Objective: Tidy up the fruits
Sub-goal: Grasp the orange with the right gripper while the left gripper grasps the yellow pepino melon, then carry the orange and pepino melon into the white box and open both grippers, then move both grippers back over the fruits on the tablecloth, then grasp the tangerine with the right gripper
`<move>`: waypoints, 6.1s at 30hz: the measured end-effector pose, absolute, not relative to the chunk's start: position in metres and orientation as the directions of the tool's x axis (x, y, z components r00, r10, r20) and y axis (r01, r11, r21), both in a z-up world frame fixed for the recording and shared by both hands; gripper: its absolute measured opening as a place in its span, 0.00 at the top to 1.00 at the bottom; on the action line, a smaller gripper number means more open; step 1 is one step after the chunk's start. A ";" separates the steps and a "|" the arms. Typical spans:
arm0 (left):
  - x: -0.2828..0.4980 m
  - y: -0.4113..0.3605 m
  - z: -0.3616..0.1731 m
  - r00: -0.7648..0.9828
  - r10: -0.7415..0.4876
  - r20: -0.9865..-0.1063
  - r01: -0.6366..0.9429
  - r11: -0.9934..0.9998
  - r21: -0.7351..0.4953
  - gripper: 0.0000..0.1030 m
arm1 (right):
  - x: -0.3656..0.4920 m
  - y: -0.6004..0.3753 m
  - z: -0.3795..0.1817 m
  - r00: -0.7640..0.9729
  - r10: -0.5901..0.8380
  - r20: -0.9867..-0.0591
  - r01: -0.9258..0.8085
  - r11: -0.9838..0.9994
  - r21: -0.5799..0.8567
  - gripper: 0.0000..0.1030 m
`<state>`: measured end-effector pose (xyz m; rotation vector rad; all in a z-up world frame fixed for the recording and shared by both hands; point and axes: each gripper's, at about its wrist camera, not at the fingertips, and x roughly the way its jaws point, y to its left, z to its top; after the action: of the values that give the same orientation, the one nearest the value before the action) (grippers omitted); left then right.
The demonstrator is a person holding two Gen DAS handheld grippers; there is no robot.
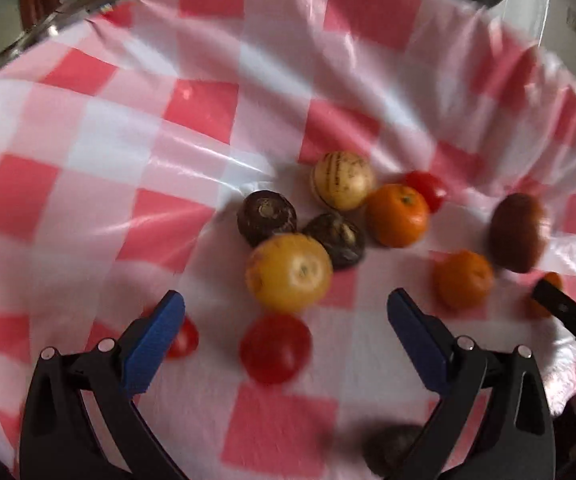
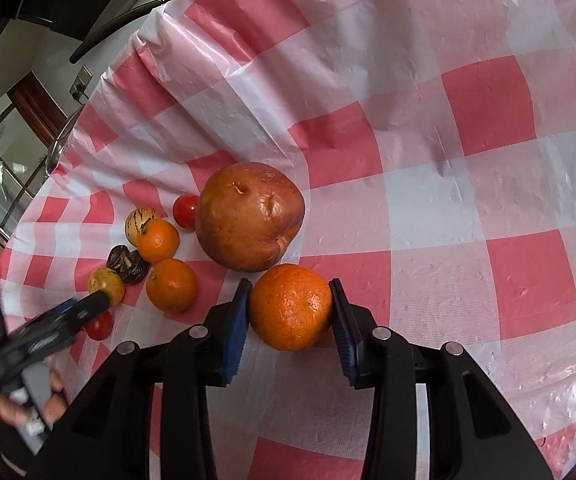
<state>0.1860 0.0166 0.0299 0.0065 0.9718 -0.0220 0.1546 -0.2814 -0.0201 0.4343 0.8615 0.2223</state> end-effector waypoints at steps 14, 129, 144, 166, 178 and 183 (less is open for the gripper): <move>0.169 0.031 0.030 0.652 -0.162 -0.740 0.140 0.986 -0.091 0.55 | 0.155 -0.280 -0.021 0.636 0.360 -0.683 -0.015 0.890 0.456 0.62; -0.359 0.337 -0.047 0.536 0.182 -0.824 -0.596 0.774 -0.216 0.16 | -0.336 0.143 -0.013 0.113 0.577 -0.809 -0.974 0.225 0.024 0.26; -0.291 0.184 0.106 0.854 0.209 -0.476 -0.301 0.945 -0.126 0.01 | -0.242 -0.054 0.078 0.606 0.648 -0.461 -0.710 0.702 0.053 0.15; 0.002 0.026 0.021 0.676 -0.078 -0.733 -0.077 0.981 -0.176 0.02 | -0.054 -0.222 0.018 0.698 0.259 -0.667 -0.120 0.961 0.248 0.15; 0.006 0.042 0.015 0.696 -0.214 -0.686 -0.049 0.938 -0.342 0.02 | 0.094 -0.203 -0.004 0.653 0.258 -0.712 -0.147 0.966 0.214 0.22; 0.010 0.035 0.013 0.676 -0.200 -0.710 -0.045 0.950 -0.310 0.02 | 0.147 -0.174 -0.007 0.627 0.259 -0.735 -0.192 0.965 0.177 0.29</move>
<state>0.0098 0.0351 0.0132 -0.3162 0.8278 -0.0888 0.1472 -0.1741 -0.0069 0.0840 0.8549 0.2591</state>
